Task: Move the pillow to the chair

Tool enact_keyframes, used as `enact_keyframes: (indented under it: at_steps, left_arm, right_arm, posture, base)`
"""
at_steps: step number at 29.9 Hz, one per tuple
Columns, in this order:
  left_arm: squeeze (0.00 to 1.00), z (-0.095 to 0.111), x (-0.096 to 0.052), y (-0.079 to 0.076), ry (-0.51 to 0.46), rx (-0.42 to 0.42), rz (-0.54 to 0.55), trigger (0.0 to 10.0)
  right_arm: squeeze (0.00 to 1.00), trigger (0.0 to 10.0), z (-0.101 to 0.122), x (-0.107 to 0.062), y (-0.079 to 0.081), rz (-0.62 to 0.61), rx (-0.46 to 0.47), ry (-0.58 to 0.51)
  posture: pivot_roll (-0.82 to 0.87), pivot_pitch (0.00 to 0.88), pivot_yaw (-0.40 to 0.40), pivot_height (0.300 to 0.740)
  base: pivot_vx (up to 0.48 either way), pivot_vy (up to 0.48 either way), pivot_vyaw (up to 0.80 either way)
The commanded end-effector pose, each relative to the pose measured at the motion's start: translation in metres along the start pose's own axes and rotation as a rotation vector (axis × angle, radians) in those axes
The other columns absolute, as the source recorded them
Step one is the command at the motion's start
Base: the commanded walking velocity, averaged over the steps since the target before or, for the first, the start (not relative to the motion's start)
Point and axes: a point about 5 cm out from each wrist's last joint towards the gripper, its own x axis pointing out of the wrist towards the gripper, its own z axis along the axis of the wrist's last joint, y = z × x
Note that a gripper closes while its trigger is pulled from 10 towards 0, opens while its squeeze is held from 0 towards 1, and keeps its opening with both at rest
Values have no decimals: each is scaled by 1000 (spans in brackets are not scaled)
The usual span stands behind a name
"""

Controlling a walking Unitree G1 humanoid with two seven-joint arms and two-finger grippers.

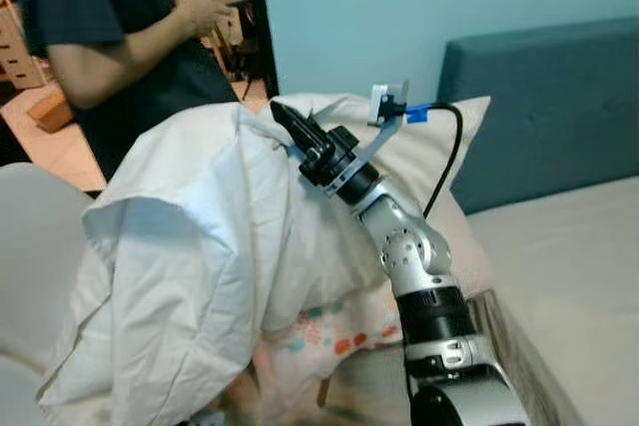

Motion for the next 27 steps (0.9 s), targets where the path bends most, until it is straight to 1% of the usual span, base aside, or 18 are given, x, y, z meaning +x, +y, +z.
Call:
enact_keyframes:
  at_steps: [1, 4, 8, 10, 12, 13, 16, 17, 18, 19, 23, 25, 27]
  left_arm:
    - [0, -1, 0, 3, 5, 13, 11, 10000]
    - [0, -1, 0, 7, 4, 12, 16, 10000]
    - [0, -2, 0, 8, 4, 12, 18, 10000]
    - [0, 0, 0, 15, -12, 2, 35, 10000]
    - [0, 2, 0, 17, -20, -3, 42, 10000]
    - [0, 4, 1, 22, -30, -6, 50, 10000]
    - [0, 11, 0, 54, -60, -15, 84, 10000]
    - [0, 13, 0, 61, -67, -14, 92, 10000]
    - [0, 13, 0, 61, -67, -14, 92, 10000]
    - [0, 20, -1, 69, -87, -9, 99, 10000]
    - [0, 26, 0, 69, -104, -5, 94, 10000]
    - [0, 36, 2, 62, -138, -13, 71, 10000]
    - [0, 40, 2, 59, -151, -25, 63, 10000]
  right_arm:
    - [0, 10000, 8, 10, 14, 63, 14, -64]
    - [0, 10000, 7, 10, 15, 68, 21, -61]
    - [0, 10000, 6, 11, 15, 71, 25, -59]
    - [0, 10000, 4, 11, 17, 75, 36, -55]
    - [0, 10000, 3, 11, 17, 75, 38, -53]
    - [0, 10000, 2, 11, 17, 75, 40, -51]
    - [0, 10000, 0, 11, 18, 73, 44, -45]
    - [0, 10000, 0, 11, 18, 72, 46, -43]
    - [0, 10000, 0, 11, 18, 72, 46, -43]
    - [0, 10000, -1, 11, 18, 71, 47, -42]
    - [0, 10000, -2, 11, 18, 70, 48, -40]
    - [0, 10000, -2, 11, 18, 67, 49, -39]
    - [0, 10000, -3, 11, 18, 65, 50, -37]
  posture:
    - [-83, 3, 61, 740]
    - [-80, 4, 61, 740]
    - [-80, 4, 62, 740]
    - [-78, 4, 63, 740]
    - [-78, 4, 63, 740]
    - [-77, 3, 63, 740]
    - [-77, 3, 63, 740]
    - [-74, 2, 64, 740]
    - [-74, 2, 64, 740]
    - [-73, 2, 65, 740]
    - [-74, 2, 69, 740]
    - [-74, 2, 68, 740]
    - [-74, 2, 68, 740]
  base:
    - [0, 0, 744]
    - [0, 0, 740]
    - [0, 0, 738]
    - [0, 0, 741]
    - [0, 0, 741]
    - [0, 0, 744]
    - [0, 0, 742]
    - [0, 0, 738]
    - [0, 0, 738]
    - [0, 0, 744]
    - [0, 0, 744]
    - [0, 0, 744]
    - [0, 0, 741]
